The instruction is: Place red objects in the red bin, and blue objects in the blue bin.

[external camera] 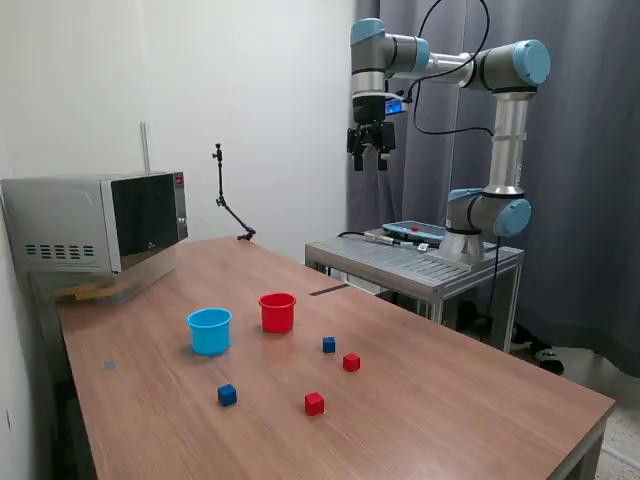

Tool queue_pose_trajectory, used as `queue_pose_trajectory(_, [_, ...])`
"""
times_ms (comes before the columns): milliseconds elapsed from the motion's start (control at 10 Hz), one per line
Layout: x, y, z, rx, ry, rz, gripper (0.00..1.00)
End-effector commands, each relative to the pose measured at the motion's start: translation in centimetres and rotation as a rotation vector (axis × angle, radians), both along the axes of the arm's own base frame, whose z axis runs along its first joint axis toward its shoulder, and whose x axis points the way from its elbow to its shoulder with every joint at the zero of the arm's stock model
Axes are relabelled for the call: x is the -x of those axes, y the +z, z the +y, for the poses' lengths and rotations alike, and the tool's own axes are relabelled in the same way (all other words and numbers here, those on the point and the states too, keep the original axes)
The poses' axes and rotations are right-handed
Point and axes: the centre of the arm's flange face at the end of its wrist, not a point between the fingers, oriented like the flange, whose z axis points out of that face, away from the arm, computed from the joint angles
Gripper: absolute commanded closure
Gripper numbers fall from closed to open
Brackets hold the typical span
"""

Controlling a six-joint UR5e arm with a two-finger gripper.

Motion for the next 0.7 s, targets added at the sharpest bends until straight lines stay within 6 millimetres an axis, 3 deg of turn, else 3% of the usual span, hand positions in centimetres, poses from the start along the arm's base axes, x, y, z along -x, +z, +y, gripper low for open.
queue_pose_trajectory(0, [0.0,0.0,0.0,0.000,0.000,-0.001,0.00])
queue_pose_trajectory(400, [0.6,-0.4,0.1,0.003,-0.005,-0.010,0.00])
queue_pose_trajectory(600, [2.5,-2.0,0.5,0.010,-0.008,-0.037,0.00])
